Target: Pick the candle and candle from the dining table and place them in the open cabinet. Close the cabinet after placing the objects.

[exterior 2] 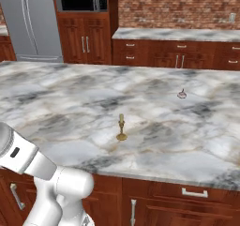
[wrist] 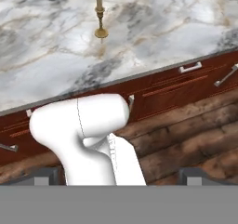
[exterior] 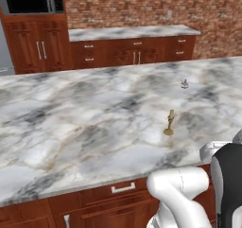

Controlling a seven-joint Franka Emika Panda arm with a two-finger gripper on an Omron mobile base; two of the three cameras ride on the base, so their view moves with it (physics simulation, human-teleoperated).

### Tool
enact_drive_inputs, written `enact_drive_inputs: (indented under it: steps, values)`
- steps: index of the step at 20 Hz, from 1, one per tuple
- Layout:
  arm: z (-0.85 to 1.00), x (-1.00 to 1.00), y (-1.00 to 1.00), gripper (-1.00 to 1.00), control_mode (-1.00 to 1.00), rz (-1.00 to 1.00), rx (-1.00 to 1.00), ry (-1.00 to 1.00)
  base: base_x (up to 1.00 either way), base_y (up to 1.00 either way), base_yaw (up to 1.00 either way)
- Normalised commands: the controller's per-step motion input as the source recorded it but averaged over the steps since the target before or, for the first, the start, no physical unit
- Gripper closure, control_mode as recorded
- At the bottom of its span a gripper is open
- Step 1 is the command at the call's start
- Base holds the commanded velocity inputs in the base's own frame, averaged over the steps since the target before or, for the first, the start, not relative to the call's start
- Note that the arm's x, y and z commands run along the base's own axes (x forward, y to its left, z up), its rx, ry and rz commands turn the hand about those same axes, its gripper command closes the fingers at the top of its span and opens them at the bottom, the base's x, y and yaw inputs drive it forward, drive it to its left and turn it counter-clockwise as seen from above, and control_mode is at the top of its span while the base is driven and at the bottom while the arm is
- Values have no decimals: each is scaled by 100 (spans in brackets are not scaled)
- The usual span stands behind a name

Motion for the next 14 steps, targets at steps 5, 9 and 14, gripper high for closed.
enact_drive_inputs:
  steps: [5,9,14]
  values:
    - [0,0,0,-100,100,0,0,0,60,-85,20]
    - [0,0,0,-100,100,0,0,0,11,-16,5]
    - [0,0,0,-100,-100,0,0,0,0,0,0]
